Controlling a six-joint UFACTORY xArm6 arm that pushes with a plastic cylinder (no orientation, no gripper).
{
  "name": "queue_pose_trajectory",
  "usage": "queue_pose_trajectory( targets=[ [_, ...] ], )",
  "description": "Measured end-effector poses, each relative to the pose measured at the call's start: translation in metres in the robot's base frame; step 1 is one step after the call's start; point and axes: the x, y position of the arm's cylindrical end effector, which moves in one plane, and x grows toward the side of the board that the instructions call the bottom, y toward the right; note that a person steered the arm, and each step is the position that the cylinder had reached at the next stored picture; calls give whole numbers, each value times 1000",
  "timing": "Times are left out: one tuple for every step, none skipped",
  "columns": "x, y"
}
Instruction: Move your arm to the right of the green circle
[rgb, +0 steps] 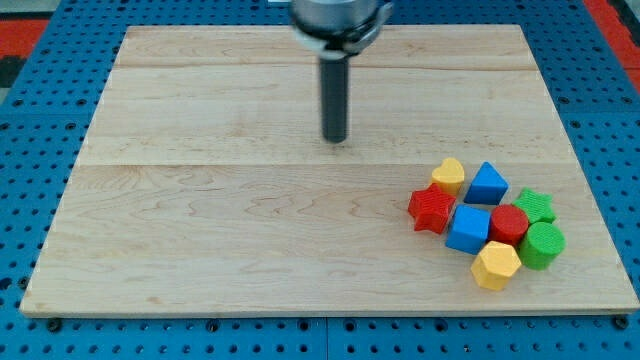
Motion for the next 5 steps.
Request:
queue_pose_trajectory(
  targets=[
    [-24, 108],
    [14, 217],
    [97, 239],
    [141, 239],
    [167, 239]
  ],
)
